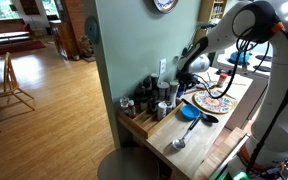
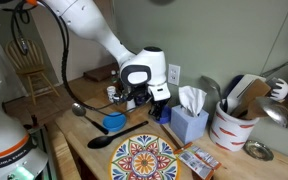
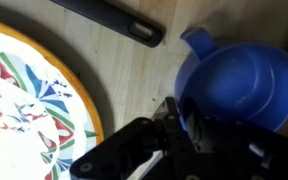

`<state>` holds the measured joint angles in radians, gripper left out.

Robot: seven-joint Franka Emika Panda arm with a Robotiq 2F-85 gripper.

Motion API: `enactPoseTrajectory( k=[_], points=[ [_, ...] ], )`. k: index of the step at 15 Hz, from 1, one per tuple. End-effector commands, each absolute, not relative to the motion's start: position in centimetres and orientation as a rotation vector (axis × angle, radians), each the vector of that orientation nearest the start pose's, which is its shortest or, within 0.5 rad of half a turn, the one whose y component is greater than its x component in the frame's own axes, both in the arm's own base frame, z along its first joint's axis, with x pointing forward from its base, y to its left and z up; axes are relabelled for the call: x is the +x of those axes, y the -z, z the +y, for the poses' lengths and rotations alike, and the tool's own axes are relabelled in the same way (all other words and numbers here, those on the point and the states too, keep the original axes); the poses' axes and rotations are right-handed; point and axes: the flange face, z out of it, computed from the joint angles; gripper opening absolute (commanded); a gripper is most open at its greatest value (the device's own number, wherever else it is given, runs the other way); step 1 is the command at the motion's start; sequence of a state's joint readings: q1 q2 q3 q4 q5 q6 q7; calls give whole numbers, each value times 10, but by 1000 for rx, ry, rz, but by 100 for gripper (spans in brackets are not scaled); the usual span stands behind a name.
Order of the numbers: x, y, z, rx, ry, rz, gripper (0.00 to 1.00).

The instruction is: Move the blue bowl to the left

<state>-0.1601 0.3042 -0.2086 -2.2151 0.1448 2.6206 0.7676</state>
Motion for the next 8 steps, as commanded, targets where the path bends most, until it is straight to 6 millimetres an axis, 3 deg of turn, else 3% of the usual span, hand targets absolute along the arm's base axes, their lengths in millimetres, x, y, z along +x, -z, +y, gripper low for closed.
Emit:
enactPoseTrajectory(
  k=[1,3,8],
  points=[
    [529,-243,-207,-2486,147,1839,12],
    [530,-242,-207,-2483,146,1840,1],
    [525,-264,-211,-2496,170,1783,1]
  ],
)
